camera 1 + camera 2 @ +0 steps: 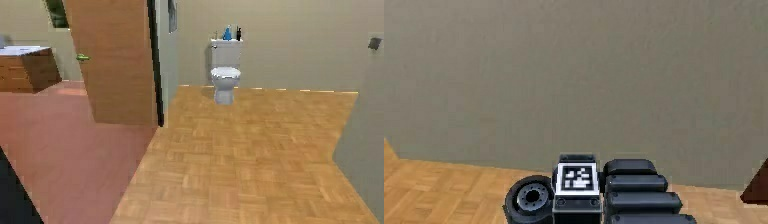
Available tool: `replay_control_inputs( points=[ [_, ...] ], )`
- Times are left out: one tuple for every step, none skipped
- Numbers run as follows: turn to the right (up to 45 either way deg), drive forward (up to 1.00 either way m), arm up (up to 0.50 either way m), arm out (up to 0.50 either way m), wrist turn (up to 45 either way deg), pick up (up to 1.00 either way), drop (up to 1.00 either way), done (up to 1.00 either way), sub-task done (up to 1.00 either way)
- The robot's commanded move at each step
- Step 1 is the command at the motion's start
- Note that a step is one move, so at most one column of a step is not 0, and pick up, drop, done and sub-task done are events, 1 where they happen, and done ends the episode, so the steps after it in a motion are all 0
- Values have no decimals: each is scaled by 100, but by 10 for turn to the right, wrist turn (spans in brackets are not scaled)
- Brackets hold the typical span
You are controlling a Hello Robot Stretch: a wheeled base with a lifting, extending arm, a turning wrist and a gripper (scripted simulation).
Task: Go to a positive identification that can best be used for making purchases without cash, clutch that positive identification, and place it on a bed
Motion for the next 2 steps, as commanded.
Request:
replay_control_inputs(
  points=[
    [0,75,0,0,0,0,0,0,0],
    [-330,0,0,0,0,0,0,0,0]
  ],
)
